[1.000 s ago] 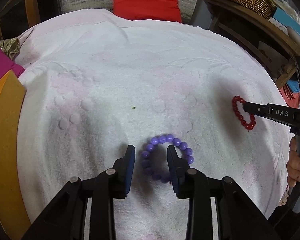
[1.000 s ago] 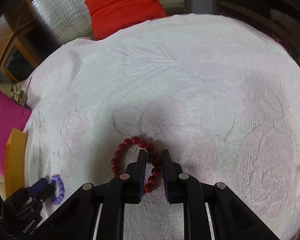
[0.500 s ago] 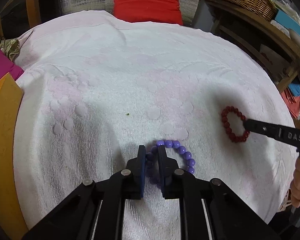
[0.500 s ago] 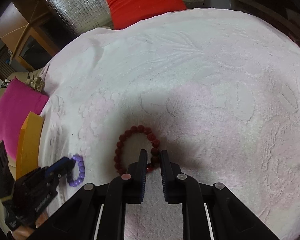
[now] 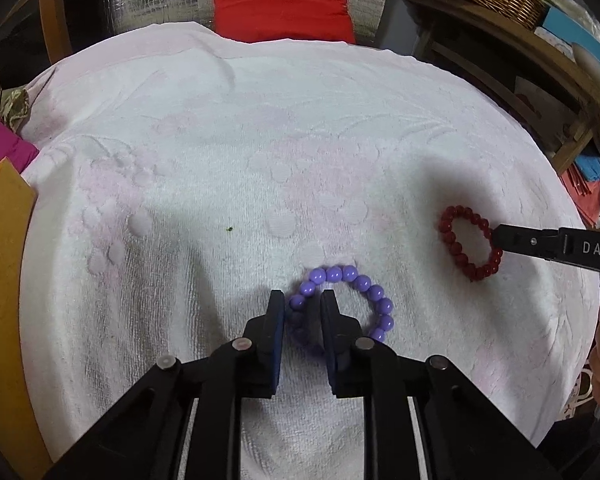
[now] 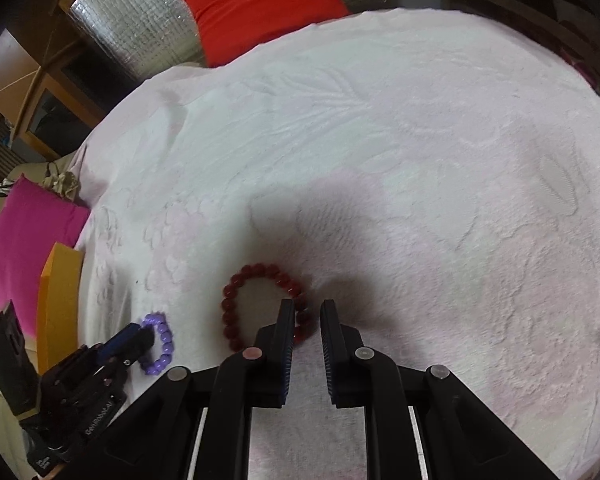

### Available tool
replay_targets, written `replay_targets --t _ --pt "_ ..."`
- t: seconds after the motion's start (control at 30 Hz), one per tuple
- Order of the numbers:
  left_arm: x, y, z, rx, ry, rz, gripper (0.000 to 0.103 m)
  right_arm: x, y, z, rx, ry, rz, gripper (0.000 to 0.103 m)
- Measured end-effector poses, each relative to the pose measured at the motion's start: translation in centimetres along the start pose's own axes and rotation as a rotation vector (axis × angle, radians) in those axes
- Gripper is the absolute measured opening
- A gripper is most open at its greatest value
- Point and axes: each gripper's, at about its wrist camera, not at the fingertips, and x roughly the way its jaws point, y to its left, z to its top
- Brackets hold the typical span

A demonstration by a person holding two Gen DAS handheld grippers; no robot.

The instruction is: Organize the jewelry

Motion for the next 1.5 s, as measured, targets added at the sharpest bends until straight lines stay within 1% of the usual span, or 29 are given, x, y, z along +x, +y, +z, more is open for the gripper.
replay_targets --t 0.13,0.17,0.2,0.33,0.53,0.67,0.73,0.77,0.9,1.17,1.33,1.5 --pt "-1.0 0.5 -0.7 0.015 -0.020 -0.001 0.017 0.5 0.6 -0.1 0.003 0.004 -0.007 0.016" --pt "-1.2 0.6 -0.7 0.017 -0.025 -0.002 0.015 0.5 0.8 -0.1 0.002 0.002 -0.007 0.017" --pt "-1.4 0.8 -0.8 0.019 -0.026 -0.004 0.010 0.6 0.9 -0.1 0.001 0.001 -0.006 0.019" --pt "-2.1 1.7 -1.3 0.021 -0.034 -0.004 0.006 1.0 1.9 -0.4 -0.022 0.001 -0.013 0.022" --pt "-3.5 3.0 -1.9 -0.009 -0.056 0.005 0.005 1.5 3.7 -0.8 -0.085 -0.025 -0.038 0.023" --pt "-4.0 4.2 -2.0 -0.029 -0.061 0.012 0.005 1.8 4.6 -1.2 -0.142 -0.052 -0.082 0.017" --pt "-4.3 4.7 -2.0 -0.040 -0.064 0.006 0.005 1.8 4.8 -1.3 -0.156 -0.061 -0.093 0.012" --pt "-4.5 4.9 -2.0 -0.044 -0.068 0.004 0.005 1.8 4.9 -1.3 -0.161 -0.065 -0.097 0.011" --pt "-4.8 5.3 -2.0 -0.055 -0.069 -0.001 0.005 1.6 4.4 -1.2 -0.156 -0.067 -0.086 0.011" --pt "-4.2 5.2 -1.6 -0.055 -0.056 -0.001 0.005 0.8 2.5 -0.6 -0.113 -0.064 -0.042 0.011" --pt "-3.9 4.0 -1.3 -0.043 -0.059 -0.027 0.005 0.0 0.9 -0.4 -0.077 -0.063 -0.019 0.011" --pt "-3.8 2.0 -1.2 0.002 -0.058 -0.075 0.006 -0.3 0.0 -0.2 -0.060 -0.064 -0.015 0.011"
